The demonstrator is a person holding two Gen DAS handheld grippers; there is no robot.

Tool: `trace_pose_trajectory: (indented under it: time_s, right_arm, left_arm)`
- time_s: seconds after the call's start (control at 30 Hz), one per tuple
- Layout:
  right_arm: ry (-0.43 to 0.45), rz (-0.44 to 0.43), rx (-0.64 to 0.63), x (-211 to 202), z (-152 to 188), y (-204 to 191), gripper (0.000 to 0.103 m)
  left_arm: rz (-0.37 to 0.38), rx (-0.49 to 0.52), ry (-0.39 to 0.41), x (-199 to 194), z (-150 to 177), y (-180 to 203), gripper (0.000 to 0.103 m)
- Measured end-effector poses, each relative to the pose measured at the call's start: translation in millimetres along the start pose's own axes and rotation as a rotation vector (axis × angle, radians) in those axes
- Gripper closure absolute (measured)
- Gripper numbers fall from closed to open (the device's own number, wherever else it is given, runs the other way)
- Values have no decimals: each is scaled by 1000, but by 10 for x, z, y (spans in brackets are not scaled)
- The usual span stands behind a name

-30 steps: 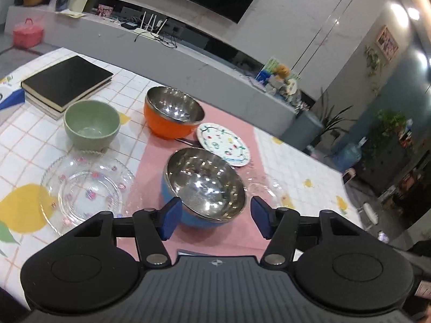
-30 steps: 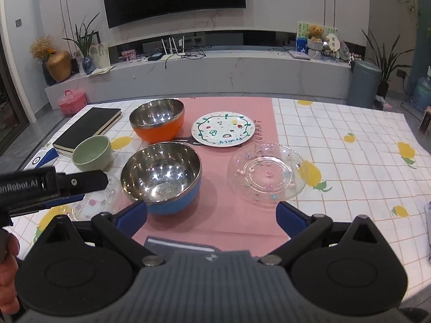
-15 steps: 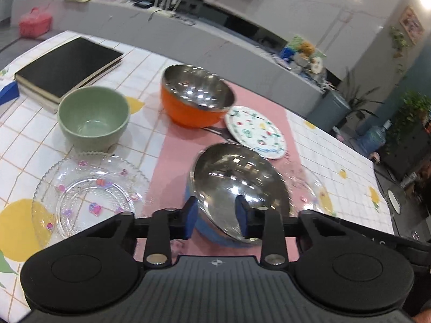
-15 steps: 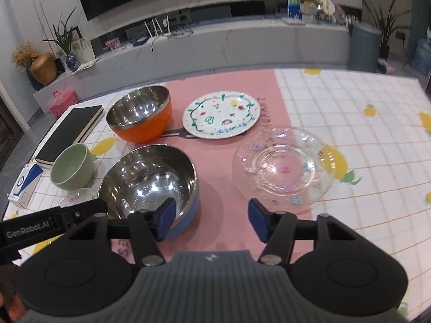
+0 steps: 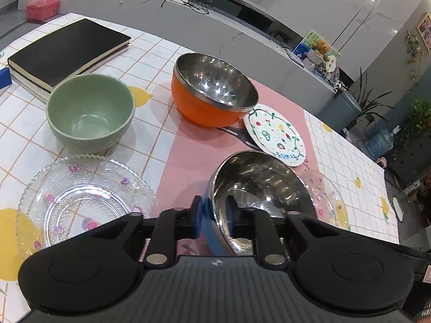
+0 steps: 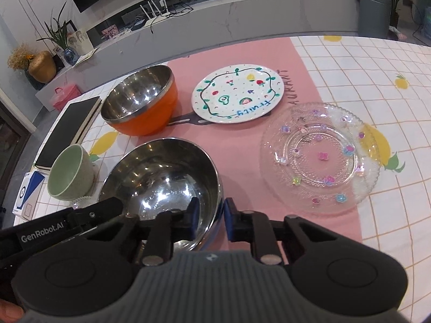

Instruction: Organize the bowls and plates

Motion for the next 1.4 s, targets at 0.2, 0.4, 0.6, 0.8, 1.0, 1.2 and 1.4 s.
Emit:
trace_pose_trajectory:
  time_s: [0.2,0.4,0.6,0.8,1.0,1.2,1.4]
  right_arm:
    - [-5,4,22,-51,-3,17,94]
    - [28,0,-7,-310,21,-83,94]
    - [37,-30,-33,-643,204,-202,94]
    - [16,-61,-45,-851,471,-284,94]
    - [-18,-71,-49,-881,701,-286,94]
    - [-50,-78,-53,-801,850,-251,94]
    - [-85,-90,-37,-671,953,-247,94]
  left_arm:
    - [-16,11,-2,-31,-7,22,91]
    - [-3,13,31,-290,9,45,91]
    - [-10,5,36,-660,148,19,91]
    - [-20,-14,28,-941,356,-78,91]
    - [-26,-33,6,-1031,564,-173,91]
    - [-49,-38,-22,-1005,727,-242,91]
    - [-66,-54,-44,-941,808,-346,91]
Point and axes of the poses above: each gripper's, at about its wrist camera, not at the fingertips, and x roughly the way its jaws point, y to its right, z to its underside, the point moved 3 cm from there along x, roughly the way its jaws point
